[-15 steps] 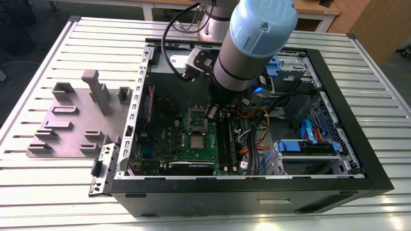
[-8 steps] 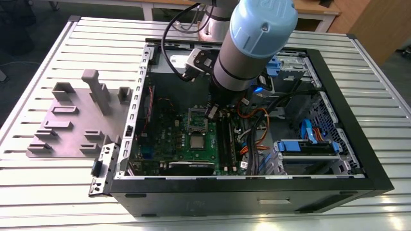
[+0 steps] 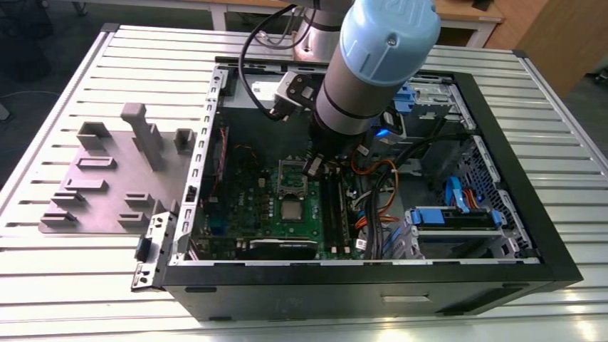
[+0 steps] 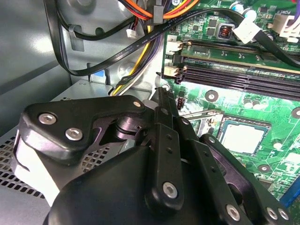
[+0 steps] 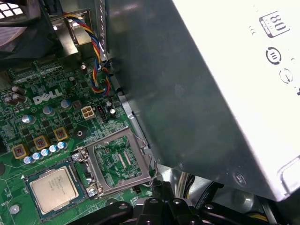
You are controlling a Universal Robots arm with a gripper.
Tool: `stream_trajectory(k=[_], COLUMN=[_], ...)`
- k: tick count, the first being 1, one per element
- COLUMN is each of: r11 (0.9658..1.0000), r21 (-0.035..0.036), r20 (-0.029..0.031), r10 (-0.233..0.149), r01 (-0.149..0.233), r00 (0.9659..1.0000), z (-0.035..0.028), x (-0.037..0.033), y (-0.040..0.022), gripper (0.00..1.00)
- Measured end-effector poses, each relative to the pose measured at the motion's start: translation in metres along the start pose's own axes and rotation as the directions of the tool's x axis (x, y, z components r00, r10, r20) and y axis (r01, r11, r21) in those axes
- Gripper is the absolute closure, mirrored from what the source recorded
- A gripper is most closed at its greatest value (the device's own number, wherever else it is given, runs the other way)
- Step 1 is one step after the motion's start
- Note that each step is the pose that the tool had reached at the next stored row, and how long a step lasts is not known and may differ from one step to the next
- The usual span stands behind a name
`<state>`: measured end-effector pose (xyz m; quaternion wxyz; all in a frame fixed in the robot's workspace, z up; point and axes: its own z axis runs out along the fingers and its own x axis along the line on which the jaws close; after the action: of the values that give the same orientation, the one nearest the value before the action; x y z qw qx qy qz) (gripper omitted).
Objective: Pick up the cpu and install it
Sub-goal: 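Close the cpu cover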
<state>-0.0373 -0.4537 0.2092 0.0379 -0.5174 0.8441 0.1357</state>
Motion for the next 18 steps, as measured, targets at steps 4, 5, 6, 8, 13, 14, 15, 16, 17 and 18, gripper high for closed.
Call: stream_trajectory(k=[4, 5, 6, 8, 13, 14, 15, 16, 17, 18], r11=[1.0, 1.0, 1.0, 1.0, 1.0, 1.0, 1.0, 1.0, 1.0, 1.0], r21=[0.0001, -0.0001, -0.0003, -0.0009, -0.0007, -0.0001, 0.0007, 0.0019, 0.0032, 0.0043], r20=[-0.0003, -0.0003, -0.0004, -0.0007, -0.0045, -0.0057, -0.0077, -0.0101, -0.0129, -0.0153], r10=[0.0, 0.0, 0.0, 0.0, 0.001, 0.001, 0.001, 0.001, 0.002, 0.002], r01=[0.0, 0.0, 0.0, 0.0, -0.001, -0.001, -0.001, -0.001, -0.002, -0.002], r00=[1.0, 1.0, 1.0, 1.0, 1.0, 1.0, 1.0, 0.9999, 0.9999, 0.9999], z=[-0.0006, -0.0011, -0.0017, -0.0031, -0.0062, -0.0066, -0.0071, -0.0075, -0.0079, -0.0085], x=[-0.0002, -0.0002, -0.0003, -0.0006, -0.0013, -0.0014, -0.0015, -0.0016, -0.0017, -0.0018], y=[0.0001, 0.0002, 0.0004, 0.0007, 0.0012, 0.0013, 0.0014, 0.0014, 0.0015, 0.0017], gripper=[0.89, 0.89, 0.89, 0.89, 0.89, 0.89, 0.89, 0.89, 0.89, 0.89])
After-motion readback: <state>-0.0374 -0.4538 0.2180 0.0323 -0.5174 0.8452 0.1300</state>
